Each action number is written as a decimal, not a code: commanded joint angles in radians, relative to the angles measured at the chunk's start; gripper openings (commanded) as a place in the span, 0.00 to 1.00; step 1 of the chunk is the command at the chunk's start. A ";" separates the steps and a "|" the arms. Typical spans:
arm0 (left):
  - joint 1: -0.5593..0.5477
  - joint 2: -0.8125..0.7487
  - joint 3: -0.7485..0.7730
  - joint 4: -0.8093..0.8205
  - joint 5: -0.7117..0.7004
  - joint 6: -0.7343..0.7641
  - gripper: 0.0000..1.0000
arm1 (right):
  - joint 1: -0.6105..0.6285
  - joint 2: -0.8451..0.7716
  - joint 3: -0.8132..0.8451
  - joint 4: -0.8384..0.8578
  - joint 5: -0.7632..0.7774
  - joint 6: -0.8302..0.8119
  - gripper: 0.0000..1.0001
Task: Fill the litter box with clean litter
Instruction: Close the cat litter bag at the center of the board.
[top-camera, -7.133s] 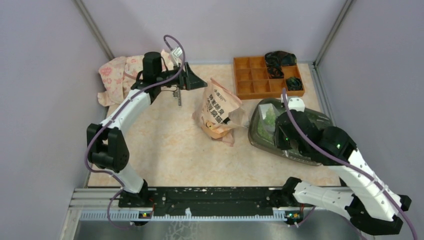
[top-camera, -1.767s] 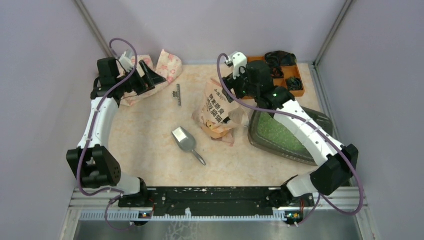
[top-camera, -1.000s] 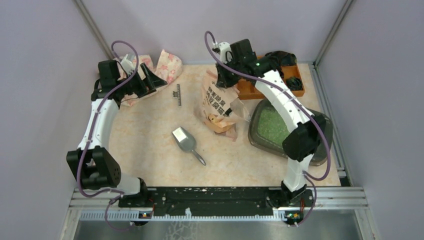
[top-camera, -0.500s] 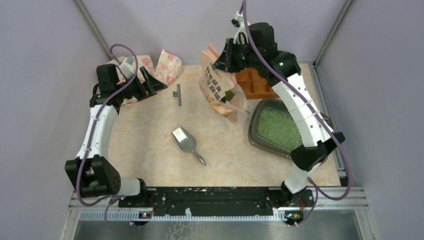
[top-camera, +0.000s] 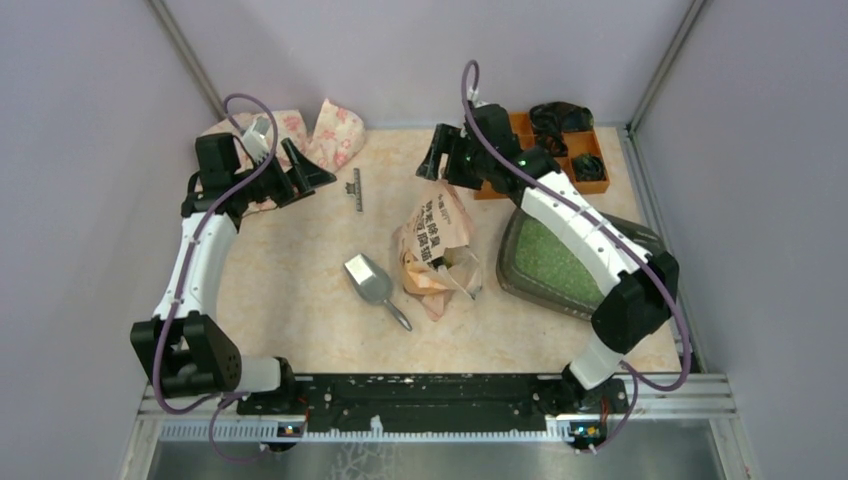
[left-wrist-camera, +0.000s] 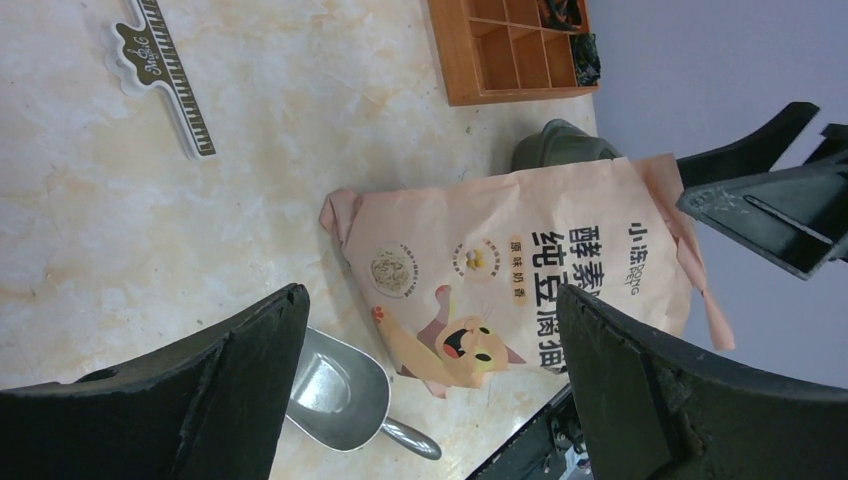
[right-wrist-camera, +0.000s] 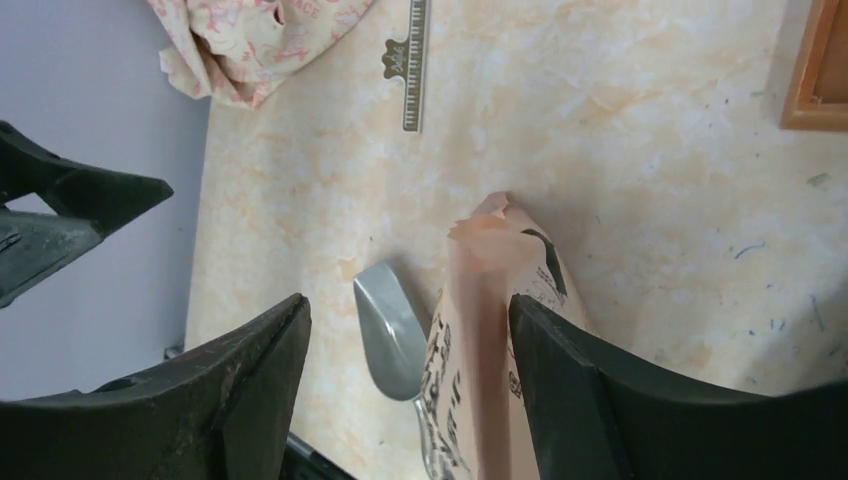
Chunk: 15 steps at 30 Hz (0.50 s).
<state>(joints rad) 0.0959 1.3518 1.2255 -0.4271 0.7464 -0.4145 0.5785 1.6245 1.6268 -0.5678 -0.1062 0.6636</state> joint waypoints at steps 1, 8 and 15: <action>-0.002 -0.019 -0.010 0.017 0.015 0.012 0.99 | 0.071 -0.099 0.151 -0.025 0.100 -0.170 0.73; -0.002 -0.012 -0.007 0.035 0.017 0.005 0.99 | 0.224 -0.384 -0.043 -0.170 0.253 -0.367 0.64; -0.001 0.010 0.007 0.049 0.021 -0.008 0.99 | 0.459 -0.619 -0.491 -0.157 0.365 -0.245 0.58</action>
<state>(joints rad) 0.0959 1.3533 1.2236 -0.4141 0.7513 -0.4191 0.9543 1.0225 1.3117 -0.7036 0.1406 0.3695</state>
